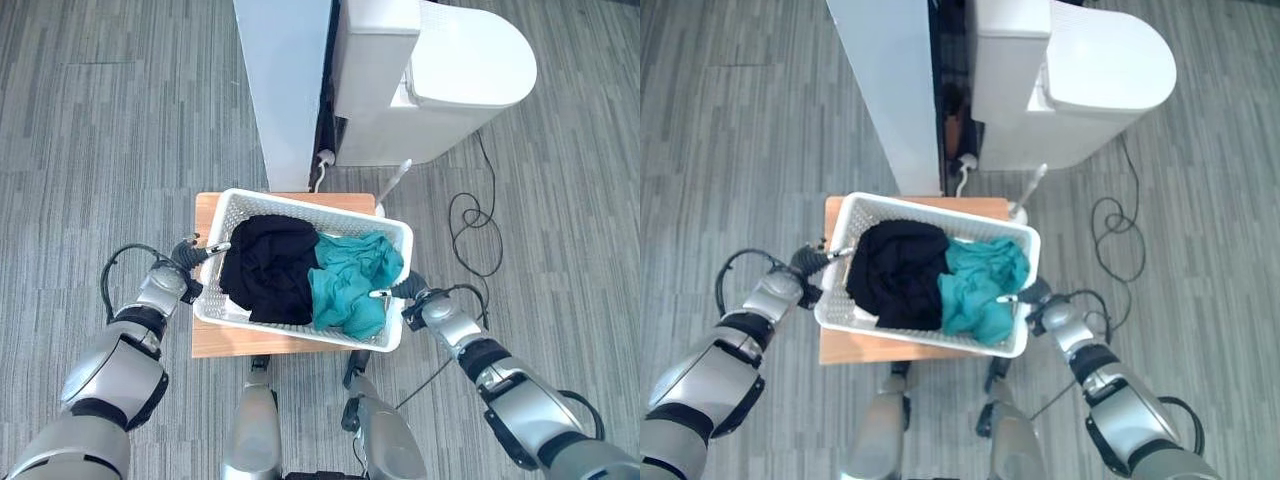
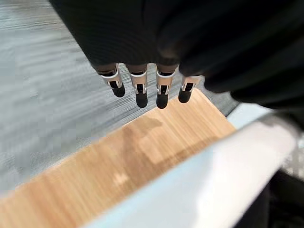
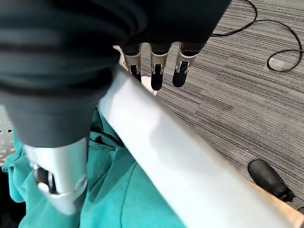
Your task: Grab the laundry basket,head to the washer,open it,put in the laundry and shut it.
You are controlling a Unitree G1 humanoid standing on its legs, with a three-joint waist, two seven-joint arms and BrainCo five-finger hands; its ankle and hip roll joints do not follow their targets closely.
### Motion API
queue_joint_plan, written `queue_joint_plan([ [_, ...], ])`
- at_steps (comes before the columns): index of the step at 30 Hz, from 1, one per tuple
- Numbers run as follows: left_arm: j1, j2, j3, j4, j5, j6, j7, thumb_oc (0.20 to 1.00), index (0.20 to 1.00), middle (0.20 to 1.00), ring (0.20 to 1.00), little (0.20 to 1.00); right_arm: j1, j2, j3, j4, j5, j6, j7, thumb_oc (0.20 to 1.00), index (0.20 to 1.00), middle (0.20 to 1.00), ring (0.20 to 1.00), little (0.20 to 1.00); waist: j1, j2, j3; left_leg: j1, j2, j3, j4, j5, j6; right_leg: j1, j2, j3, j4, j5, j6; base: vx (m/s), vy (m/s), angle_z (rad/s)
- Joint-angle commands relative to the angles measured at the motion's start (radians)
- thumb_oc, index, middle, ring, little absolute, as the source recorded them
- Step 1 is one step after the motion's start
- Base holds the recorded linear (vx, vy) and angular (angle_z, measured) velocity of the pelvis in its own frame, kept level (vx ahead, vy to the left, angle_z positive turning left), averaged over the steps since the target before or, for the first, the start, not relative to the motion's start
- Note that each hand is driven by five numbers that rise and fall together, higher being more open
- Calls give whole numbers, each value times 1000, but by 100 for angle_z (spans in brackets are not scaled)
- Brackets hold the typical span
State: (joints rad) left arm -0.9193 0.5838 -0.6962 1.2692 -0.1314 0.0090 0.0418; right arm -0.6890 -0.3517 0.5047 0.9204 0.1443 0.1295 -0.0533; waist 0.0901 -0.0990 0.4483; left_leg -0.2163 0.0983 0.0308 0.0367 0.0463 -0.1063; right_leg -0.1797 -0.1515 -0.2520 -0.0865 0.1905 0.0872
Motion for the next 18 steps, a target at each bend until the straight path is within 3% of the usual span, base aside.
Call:
queue_joint_plan([
  [1,-61,-21,-80,95,197,47,6,1000,1000,1000,1000,1000,-81,-23,26,11,-11,-22,-16,1000,1000,1000,1000,1000,6,44,36,-61,-11,-47,-50,71,45,-42,-60,68,150,-84,75,-21,9,-4],
  [6,-120,25,-210,20,369,65,-37,1000,1000,1000,1000,1000,-102,-62,35,-8,-26,-4,-8,1000,1000,1000,1000,1000,6,48,59,-97,-15,-42,-6,52,48,-60,-64,77,149,-77,76,-26,17,-6],
  [10,-160,173,-301,-303,486,88,-81,1000,1000,1000,1000,1000,-79,-110,19,-78,-46,17,8,1000,1000,1000,1000,1000,15,64,57,-102,-18,-41,-4,42,49,-57,-67,75,142,-81,76,7,8,-2],
  [11,-161,240,-299,-429,522,103,-93,1000,1000,1000,1000,1000,-65,-127,0,-101,-57,27,14,1000,1000,1000,1000,1000,18,68,52,-104,-20,-42,-8,41,50,-56,-68,73,139,-83,74,0,0,0],
  [14,-137,279,-263,-515,559,127,-104,1000,1000,1000,1000,1000,-50,-136,-22,-133,-76,43,22,1000,1000,1000,1000,1000,20,72,49,-104,-23,-44,-11,40,52,-57,-70,73,141,-87,71,0,0,0],
  [18,-59,247,-144,-493,561,153,-66,1000,1000,1000,1000,1000,-41,-115,-48,-144,-69,49,24,1000,1000,1000,1000,1000,20,75,55,-106,-27,-46,-11,38,52,-60,-71,75,144,-93,67,0,0,0],
])
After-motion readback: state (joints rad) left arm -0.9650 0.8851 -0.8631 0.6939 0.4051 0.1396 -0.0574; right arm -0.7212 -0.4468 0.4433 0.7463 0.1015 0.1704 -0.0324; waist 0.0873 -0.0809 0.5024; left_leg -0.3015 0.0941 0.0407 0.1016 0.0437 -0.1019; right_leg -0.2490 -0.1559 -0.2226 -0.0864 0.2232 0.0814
